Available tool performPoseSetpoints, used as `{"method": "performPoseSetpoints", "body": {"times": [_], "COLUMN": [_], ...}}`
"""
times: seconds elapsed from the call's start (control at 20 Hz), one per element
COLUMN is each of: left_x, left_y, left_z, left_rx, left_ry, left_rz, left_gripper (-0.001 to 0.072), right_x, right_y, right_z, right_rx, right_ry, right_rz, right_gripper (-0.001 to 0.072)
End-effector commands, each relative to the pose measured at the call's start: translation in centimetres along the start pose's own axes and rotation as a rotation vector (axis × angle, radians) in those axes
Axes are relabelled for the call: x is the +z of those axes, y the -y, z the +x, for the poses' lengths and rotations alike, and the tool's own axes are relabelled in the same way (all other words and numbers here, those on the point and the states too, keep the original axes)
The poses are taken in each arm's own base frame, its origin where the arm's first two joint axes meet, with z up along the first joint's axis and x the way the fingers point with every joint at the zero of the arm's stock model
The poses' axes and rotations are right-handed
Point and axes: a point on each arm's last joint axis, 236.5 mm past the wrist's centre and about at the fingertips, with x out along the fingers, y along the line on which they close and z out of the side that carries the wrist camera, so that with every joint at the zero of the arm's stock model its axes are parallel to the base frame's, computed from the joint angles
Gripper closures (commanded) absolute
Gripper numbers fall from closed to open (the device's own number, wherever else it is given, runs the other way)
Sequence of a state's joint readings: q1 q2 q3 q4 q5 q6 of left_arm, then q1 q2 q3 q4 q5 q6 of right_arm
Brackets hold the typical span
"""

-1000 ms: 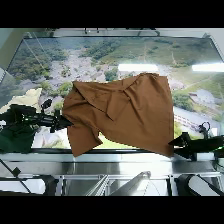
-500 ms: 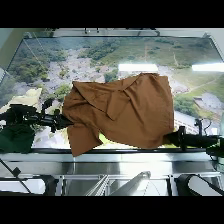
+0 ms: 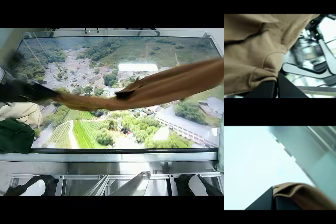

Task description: Fold the shirts.

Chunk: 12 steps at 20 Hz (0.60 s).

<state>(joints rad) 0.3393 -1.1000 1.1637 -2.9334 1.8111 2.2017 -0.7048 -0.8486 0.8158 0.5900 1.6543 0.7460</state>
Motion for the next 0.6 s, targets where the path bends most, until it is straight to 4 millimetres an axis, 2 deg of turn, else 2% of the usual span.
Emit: {"method": "performPoseSetpoints", "body": {"times": [0.0, 0.05, 0.15, 0.25, 0.3, 0.4, 0.5, 0.55], "left_x": [1.9, 2.9, 4.4, 5.5, 6.2, 8.0, 9.6, 10.3], "left_y": [15.7, 19.2, 24.4, 26.3, 26.5, 25.1, 21.5, 18.7], "left_z": [-2.0, -2.6, -3.4, -3.9, -4.4, -5.4, -5.7, -5.2], "left_rx": [0.207, 0.317, 0.507, 0.615, 0.615, 0.552, 0.421, 0.358], "left_ry": [0.098, 0.161, 0.275, 0.308, 0.32, 0.324, 0.277, 0.238], "left_rz": [0.577, 0.716, 0.917, 0.992, 0.984, 0.9, 0.776, 0.703], "left_gripper": [0.0689, 0.0688, 0.0688, 0.0688, 0.0688, 0.0688, 0.0688, 0.0688], "right_x": [4.2, 4.4, 5.4, 6.4, 6.5, 5.9, 4.6, 3.8], "right_y": [-13.0, -14.5, -15.9, -15.2, -13.5, -8.0, -2.1, 1.1], "right_z": [4.8, 5.6, 6.9, 7.1, 7.1, 6.7, 5.7, 4.8], "right_rx": [0.129, 0.14, 0.155, 0.135, 0.079, -0.112, -0.315, -0.425], "right_ry": [0.043, 0.025, 0.018, 0.031, 0.013, -0.069, -0.165, -0.219], "right_rz": [-0.405, -0.456, -0.467, -0.46, -0.431, -0.367, -0.361, -0.337], "right_gripper": [0.0692, 0.0692, 0.0692, 0.0692, 0.0692, 0.0692, 0.0692, 0.0692]}}
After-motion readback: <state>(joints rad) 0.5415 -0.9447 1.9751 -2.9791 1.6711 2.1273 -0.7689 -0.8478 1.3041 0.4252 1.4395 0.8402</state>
